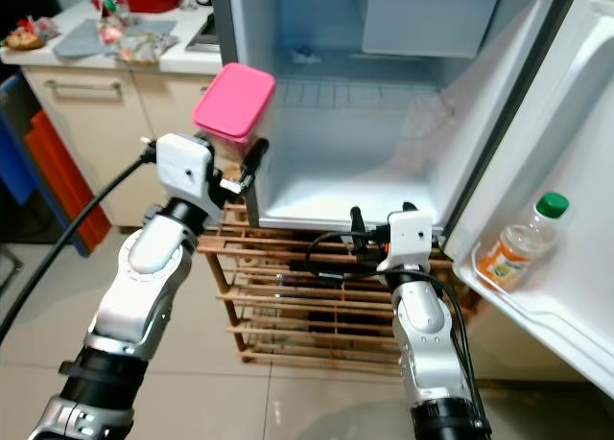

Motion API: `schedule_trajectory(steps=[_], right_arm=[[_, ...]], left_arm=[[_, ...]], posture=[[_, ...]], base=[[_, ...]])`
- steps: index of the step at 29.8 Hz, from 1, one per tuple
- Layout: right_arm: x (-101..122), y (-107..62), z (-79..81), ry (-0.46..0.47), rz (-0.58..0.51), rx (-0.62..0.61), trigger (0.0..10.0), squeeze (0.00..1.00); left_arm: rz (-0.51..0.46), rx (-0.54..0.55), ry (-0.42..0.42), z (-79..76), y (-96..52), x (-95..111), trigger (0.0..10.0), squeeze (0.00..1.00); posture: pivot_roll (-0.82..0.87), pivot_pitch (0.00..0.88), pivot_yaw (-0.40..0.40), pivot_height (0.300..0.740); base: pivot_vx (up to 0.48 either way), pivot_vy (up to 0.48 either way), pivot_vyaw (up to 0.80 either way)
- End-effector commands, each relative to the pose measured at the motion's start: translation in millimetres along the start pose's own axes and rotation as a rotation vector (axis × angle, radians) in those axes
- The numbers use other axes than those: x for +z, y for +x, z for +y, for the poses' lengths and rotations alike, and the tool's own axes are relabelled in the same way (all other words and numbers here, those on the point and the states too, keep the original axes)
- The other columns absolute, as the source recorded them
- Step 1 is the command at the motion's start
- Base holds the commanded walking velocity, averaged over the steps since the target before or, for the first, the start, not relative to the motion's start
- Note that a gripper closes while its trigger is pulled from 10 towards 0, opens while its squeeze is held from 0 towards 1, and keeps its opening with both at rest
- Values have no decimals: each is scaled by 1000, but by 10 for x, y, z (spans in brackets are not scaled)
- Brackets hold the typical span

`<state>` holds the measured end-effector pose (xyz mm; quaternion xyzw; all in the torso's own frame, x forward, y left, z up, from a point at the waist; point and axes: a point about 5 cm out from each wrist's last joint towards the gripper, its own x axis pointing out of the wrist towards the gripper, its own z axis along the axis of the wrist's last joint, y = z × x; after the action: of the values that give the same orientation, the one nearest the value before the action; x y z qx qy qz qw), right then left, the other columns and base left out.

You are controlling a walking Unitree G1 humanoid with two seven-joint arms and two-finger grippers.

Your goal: Restocking fridge

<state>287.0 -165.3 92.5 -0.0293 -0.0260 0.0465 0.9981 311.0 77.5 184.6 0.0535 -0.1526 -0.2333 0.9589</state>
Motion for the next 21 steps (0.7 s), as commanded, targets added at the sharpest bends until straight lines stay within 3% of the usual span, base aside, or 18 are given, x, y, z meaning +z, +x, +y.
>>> schedule_trajectory(steps=[1,2,8,11,16,21], right_arm=[[-8,-1,7,10,1,9,10000,0],[-30,-25,11,11,10,20,10000,0],[-26,-42,20,1,9,31,10000,0],[-16,-39,23,-5,6,32,10000,0],[-12,-28,29,-7,14,43,10000,0],[-30,-24,80,-2,27,75,10000,0]], left_arm=[[41,-34,-59,-54,71,-59,10000,0],[55,-31,-105,-76,142,-78,10000,0],[28,-42,-110,-79,246,-34,10000,0],[39,-28,-117,-45,248,-59,10000,0],[57,20,-116,30,252,-111,10000,0],[69,36,-102,45,263,-141,10000,0]], posture=[[-108,0,10,740],[-116,0,10,740],[-136,0,18,740],[-144,0,22,740],[-142,0,18,740],[-135,0,16,740]], base=[[0,0,0],[0,0,0],[172,-100,0],[431,0,0],[0,0,0],[0,0,-669]])
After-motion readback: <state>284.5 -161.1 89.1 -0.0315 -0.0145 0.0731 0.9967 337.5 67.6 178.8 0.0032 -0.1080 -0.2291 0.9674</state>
